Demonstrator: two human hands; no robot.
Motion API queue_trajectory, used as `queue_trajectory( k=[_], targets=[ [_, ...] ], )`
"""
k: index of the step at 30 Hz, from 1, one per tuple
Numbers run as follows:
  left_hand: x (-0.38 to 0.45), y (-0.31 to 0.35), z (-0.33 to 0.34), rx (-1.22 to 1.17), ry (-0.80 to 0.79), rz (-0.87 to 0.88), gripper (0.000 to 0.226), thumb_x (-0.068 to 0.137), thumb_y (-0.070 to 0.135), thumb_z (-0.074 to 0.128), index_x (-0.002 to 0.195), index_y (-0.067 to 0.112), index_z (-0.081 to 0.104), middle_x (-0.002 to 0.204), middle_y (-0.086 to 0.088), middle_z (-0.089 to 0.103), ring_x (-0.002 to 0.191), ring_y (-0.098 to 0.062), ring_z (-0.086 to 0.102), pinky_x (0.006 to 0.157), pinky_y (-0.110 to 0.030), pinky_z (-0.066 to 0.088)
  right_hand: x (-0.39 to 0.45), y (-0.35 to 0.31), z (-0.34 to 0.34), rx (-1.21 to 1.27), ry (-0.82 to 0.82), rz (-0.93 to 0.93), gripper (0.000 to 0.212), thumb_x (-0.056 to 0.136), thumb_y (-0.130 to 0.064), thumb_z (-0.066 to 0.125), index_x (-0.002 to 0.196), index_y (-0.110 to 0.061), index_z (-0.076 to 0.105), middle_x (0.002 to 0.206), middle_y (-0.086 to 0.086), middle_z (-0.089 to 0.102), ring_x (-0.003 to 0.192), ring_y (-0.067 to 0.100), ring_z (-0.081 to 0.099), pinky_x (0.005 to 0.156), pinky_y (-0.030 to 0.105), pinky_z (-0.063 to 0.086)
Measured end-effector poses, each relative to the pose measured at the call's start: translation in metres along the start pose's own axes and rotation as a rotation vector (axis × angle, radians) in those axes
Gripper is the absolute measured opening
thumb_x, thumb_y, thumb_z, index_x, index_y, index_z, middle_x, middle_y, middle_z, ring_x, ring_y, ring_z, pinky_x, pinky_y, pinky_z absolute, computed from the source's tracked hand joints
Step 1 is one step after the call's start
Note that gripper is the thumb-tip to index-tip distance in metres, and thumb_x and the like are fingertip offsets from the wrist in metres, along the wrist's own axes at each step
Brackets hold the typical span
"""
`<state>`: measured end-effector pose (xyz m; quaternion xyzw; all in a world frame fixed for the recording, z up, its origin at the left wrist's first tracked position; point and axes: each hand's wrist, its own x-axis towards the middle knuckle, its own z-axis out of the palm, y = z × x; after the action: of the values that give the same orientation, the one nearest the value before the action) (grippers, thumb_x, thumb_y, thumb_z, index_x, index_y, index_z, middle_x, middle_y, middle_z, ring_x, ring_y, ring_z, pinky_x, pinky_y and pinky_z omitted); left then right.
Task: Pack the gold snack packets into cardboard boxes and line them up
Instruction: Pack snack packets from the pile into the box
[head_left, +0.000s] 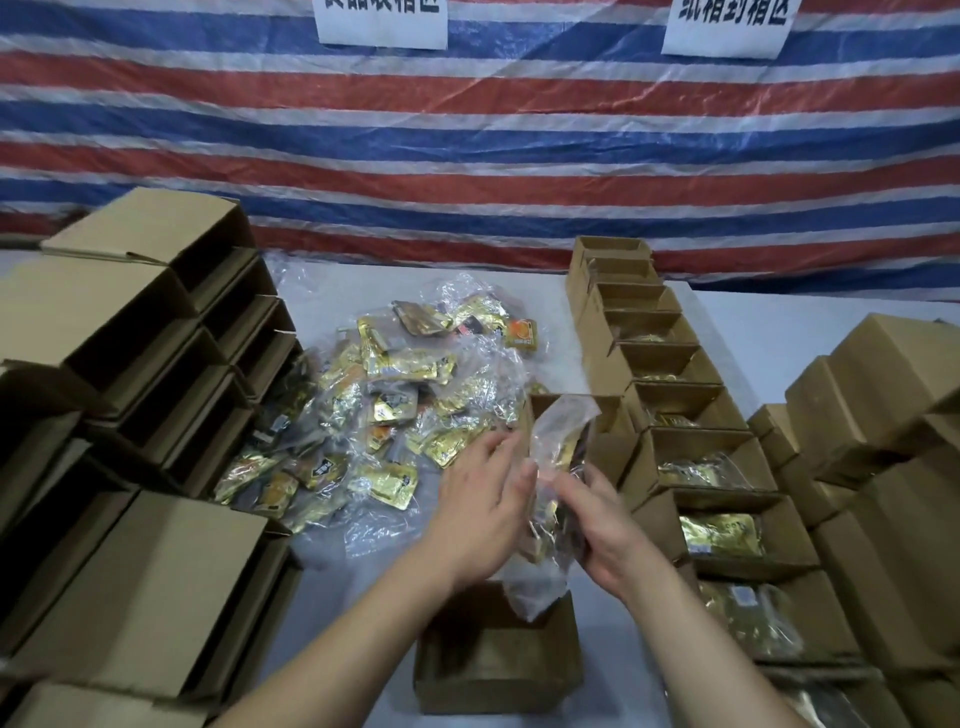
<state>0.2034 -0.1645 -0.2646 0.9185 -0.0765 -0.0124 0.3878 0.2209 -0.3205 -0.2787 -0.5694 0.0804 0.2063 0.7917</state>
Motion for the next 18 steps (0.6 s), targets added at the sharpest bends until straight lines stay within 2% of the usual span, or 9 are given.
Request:
queue_trajectory(
  k=[2, 3, 5, 7, 10, 13, 16, 18],
  targets=[
    [-0.014, -0.034, 0.005, -0.158, -0.048, -0.148, 0.071, 0.095, 0.066, 0.018, 0.148, 0.023, 0.037, 0.152, 0.002, 0.038, 0.138, -0.009, 0.031, 0.110, -0.020, 0.020, -0.003, 0.014, -0.008, -0.253, 0.035, -0.040, 0.067, 0.061, -0.036, 0.083, 0.123, -0.029, 0.060, 0.107, -0.008, 0.073, 0.101, 0.014, 0.070, 0.074, 0.023, 0.055],
    [-0.023, -0.053, 0.008, -0.127, -0.097, -0.215, 0.062, 0.098, 0.059, 0.028, 0.147, 0.021, 0.039, 0.151, 0.002, 0.040, 0.138, -0.010, 0.034, 0.109, -0.020, 0.022, -0.006, 0.021, -0.012, -0.405, 0.026, -0.062, 0.071, 0.059, -0.041, 0.083, 0.125, -0.037, 0.057, 0.110, -0.016, 0.071, 0.105, 0.007, 0.067, 0.078, 0.017, 0.053],
    [-0.043, -0.093, 0.022, 0.004, -0.240, -0.330, 0.052, 0.101, 0.047, 0.038, 0.146, 0.020, 0.040, 0.151, 0.002, 0.040, 0.139, -0.013, 0.034, 0.112, -0.024, 0.024, -0.010, 0.038, -0.016, -0.616, -0.092, -0.101, 0.069, 0.064, -0.037, 0.082, 0.124, -0.052, 0.052, 0.113, -0.022, 0.068, 0.106, -0.004, 0.063, 0.084, 0.010, 0.048],
    [-0.064, -0.123, 0.039, 0.026, -0.331, -0.395, 0.046, 0.103, 0.040, 0.038, 0.143, 0.020, 0.044, 0.149, 0.001, 0.043, 0.138, -0.013, 0.037, 0.114, -0.023, 0.026, -0.012, 0.056, -0.015, -0.800, -0.261, -0.115, 0.067, 0.068, -0.031, 0.079, 0.119, -0.063, 0.050, 0.113, -0.022, 0.066, 0.103, -0.006, 0.063, 0.087, 0.010, 0.046],
    [-0.086, -0.143, 0.058, -0.197, -0.317, -0.455, 0.025, 0.105, 0.032, 0.035, 0.118, 0.031, 0.056, 0.129, 0.006, 0.060, 0.118, -0.002, 0.052, 0.104, -0.015, 0.034, -0.007, 0.078, -0.012, -1.062, -0.500, -0.075, 0.050, 0.073, -0.033, 0.074, 0.115, -0.051, 0.054, 0.106, -0.019, 0.064, 0.097, -0.003, 0.061, 0.085, 0.019, 0.050],
    [-0.086, -0.145, 0.064, -0.300, -0.256, -0.476, 0.019, 0.105, 0.028, 0.037, 0.101, 0.036, 0.054, 0.111, 0.014, 0.062, 0.102, 0.006, 0.055, 0.085, 0.003, 0.033, 0.001, 0.095, -0.014, -1.266, -0.646, 0.022, 0.037, 0.070, -0.034, 0.067, 0.105, -0.033, 0.056, 0.086, -0.016, 0.060, 0.076, -0.004, 0.055, 0.068, 0.015, 0.044],
    [-0.085, -0.148, 0.064, -0.363, -0.255, -0.465, 0.024, 0.105, 0.031, 0.037, 0.100, 0.028, 0.060, 0.102, 0.012, 0.066, 0.096, 0.009, 0.058, 0.083, -0.003, 0.037, 0.009, 0.108, -0.014, -1.288, -0.667, 0.228, 0.025, 0.072, -0.031, 0.064, 0.096, -0.028, 0.058, 0.077, -0.010, 0.059, 0.069, 0.004, 0.053, 0.070, 0.029, 0.050],
    [-0.086, -0.149, 0.063, -0.385, -0.250, -0.443, 0.025, 0.105, 0.031, 0.036, 0.100, 0.026, 0.061, 0.101, 0.011, 0.067, 0.095, 0.011, 0.058, 0.084, -0.004, 0.038, 0.014, 0.116, -0.012, -1.342, -0.670, 0.306, 0.021, 0.073, -0.033, 0.062, 0.093, -0.028, 0.058, 0.078, -0.010, 0.061, 0.073, 0.009, 0.058, 0.070, 0.029, 0.050]
  ],
)
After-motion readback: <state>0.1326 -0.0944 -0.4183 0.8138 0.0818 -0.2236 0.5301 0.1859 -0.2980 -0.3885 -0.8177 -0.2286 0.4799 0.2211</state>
